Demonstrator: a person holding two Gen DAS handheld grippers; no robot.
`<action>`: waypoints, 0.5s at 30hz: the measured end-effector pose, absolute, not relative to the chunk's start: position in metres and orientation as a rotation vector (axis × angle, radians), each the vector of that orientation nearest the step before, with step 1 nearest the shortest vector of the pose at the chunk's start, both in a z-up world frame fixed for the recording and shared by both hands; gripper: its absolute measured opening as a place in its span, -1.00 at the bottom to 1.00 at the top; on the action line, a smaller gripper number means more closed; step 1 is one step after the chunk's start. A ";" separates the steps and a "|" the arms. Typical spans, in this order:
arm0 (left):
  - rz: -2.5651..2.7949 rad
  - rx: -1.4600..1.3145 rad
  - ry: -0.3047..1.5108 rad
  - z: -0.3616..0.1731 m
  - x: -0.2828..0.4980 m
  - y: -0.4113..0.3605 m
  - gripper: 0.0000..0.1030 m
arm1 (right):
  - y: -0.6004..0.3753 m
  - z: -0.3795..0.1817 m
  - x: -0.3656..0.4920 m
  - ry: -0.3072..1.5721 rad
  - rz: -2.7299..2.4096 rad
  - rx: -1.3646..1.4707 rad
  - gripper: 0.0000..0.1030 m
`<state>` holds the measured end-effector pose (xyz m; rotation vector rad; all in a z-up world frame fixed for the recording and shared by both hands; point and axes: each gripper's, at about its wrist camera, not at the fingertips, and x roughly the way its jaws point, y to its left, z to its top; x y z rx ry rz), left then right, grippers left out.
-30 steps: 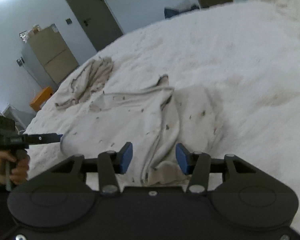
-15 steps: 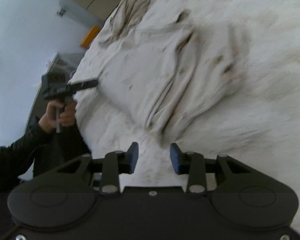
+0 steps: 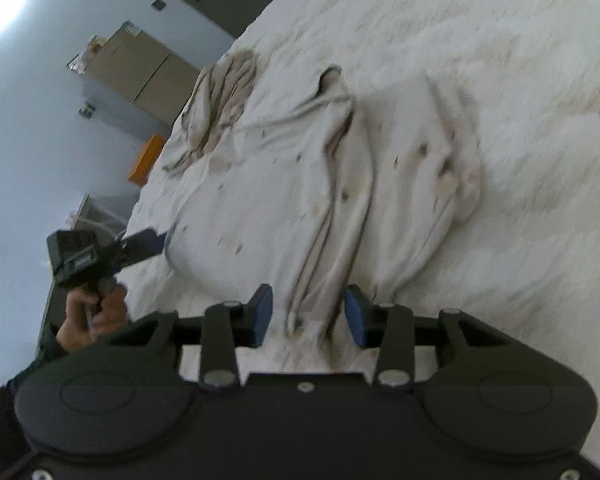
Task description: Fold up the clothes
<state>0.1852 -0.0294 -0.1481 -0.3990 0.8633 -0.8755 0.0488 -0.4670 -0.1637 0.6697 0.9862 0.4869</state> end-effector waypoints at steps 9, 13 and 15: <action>-0.786 -0.240 0.947 -0.166 0.183 -0.040 -0.01 | -0.470 -0.167 0.043 0.999 0.364 0.708 -1.00; -0.772 -0.229 0.971 -0.171 0.184 -0.040 0.03 | -0.472 -0.175 0.032 0.994 0.296 0.761 -1.00; -0.771 -0.232 0.973 -0.171 0.184 -0.039 0.03 | -0.477 -0.177 0.026 0.988 0.260 0.782 -1.00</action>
